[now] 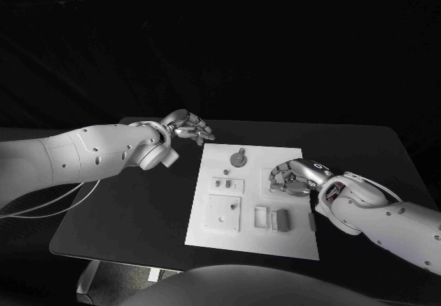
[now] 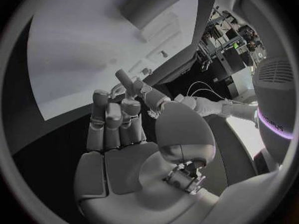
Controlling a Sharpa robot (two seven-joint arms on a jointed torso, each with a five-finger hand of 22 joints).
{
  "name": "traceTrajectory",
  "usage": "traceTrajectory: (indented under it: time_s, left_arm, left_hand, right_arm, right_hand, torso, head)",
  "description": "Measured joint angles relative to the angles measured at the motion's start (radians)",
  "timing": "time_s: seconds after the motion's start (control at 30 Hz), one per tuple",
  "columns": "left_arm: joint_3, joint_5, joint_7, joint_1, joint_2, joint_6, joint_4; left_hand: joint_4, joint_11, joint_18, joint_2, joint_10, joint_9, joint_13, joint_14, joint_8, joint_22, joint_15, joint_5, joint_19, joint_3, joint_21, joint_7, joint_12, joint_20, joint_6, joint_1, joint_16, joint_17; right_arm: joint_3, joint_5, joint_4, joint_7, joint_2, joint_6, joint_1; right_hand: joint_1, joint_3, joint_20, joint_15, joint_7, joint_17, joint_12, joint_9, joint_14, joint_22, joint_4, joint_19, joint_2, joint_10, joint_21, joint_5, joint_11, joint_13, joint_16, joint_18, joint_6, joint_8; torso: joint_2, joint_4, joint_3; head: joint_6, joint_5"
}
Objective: Assemble the parts on the task board
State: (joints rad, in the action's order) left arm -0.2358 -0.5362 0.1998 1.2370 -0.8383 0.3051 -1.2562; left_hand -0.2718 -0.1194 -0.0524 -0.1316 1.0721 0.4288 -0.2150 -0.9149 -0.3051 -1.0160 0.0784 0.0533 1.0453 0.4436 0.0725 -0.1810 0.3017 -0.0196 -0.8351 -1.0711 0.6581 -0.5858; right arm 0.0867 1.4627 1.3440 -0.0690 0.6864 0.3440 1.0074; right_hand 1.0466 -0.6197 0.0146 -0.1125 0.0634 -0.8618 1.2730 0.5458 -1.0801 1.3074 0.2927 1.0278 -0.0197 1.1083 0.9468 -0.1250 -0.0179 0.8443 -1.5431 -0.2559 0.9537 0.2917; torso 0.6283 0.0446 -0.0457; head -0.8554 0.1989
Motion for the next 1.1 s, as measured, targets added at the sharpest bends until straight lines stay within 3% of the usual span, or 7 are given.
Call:
traceTrajectory:
  time_s: [0.37, 0.73, 0.93, 1.1]
  left_arm:
    - [0.0, 0.0, 0.0, 0.0, 0.0, 0.0, -0.001]
    - [0.0, 0.0, -0.001, 0.0, 0.001, 0.001, -0.002]
    - [0.0, 0.0, -0.001, 0.0, 0.005, 0.001, -0.002]
    - [0.0, 0.0, -0.001, 0.0, 0.008, 0.0, -0.002]
  left_hand:
    - [0.003, 0.0, 0.0, 0.0, 0.0, 0.0, 0.0, 0.0, 0.0, 0.0, 0.0, 0.0, 0.0, 0.003, 0.0, 0.0, 0.0, 0.0, 0.0, 0.0, 0.0, -0.001]
    - [0.003, 0.004, 0.0, 0.0, 0.004, 0.0, -0.001, 0.0, 0.0, 0.0, 0.0, 0.0, 0.0, 0.003, 0.0, 0.0, 0.0, 0.0, 0.0, 0.0, 0.0, -0.002]
    - [0.003, 0.004, 0.0, 0.0, 0.004, 0.0, -0.001, 0.0, 0.0, 0.0, 0.0, 0.0, 0.0, 0.003, 0.0, 0.0, -0.004, 0.0, 0.0, 0.0, 0.0, -0.003]
    - [0.003, 0.004, 0.0, 0.0, 0.004, 0.0, -0.001, 0.0, 0.0, 0.0, 0.0, 0.0, 0.0, 0.003, 0.0, 0.0, -0.004, 0.0, 0.0, 0.0, -0.004, -0.004]
  right_arm:
    - [-0.004, -0.021, 0.049, 0.0, -0.01, -0.009, 0.004]
    - [-0.004, -0.042, 0.048, -0.005, -0.106, -0.026, 0.004]
    - [0.005, -0.043, 0.034, -0.009, -0.186, -0.037, 0.001]
    - [0.015, -0.048, 0.017, -0.013, -0.223, -0.05, -0.02]
  right_hand:
    - [0.0, -0.003, 0.0, 0.002, -0.001, 0.0, -0.004, 0.0, -0.001, 0.0, -0.003, 0.0, 0.0, 0.004, 0.0, 0.0, -0.004, 0.0, 0.0, 0.0, 0.001, 0.0]
    - [0.0, -0.006, 0.0, -0.002, -0.001, 0.0, -0.004, 0.0, 0.003, 0.0, 0.0, 0.0, 0.0, 0.003, 0.0, 0.001, -0.004, 0.0, 0.0, 0.0, 0.001, 0.001]
    - [0.0, -0.006, 0.0, -0.001, -0.001, 0.0, -0.004, 0.0, 0.004, 0.0, 0.0, 0.0, 0.001, 0.003, 0.0, 0.001, -0.004, 0.0, 0.0, 0.0, 0.001, 0.001]
    - [-0.001, -0.006, 0.0, -0.001, -0.002, 0.0, -0.004, 0.0, 0.004, 0.0, 0.0, 0.0, 0.002, 0.004, 0.0, 0.001, -0.004, 0.0, 0.0, 0.0, 0.002, 0.001]
  torso:
    - [0.0, 0.0, 0.0002]
    - [0.0, -0.0019, 0.0017]
    - [0.0, -0.0019, 0.0022]
    - [0.0, -0.003, 0.0024]
  head:
    - [0.003, 0.008]
    - [-0.006, 0.025]
    - [-0.015, 0.04]
    - [-0.017, 0.052]
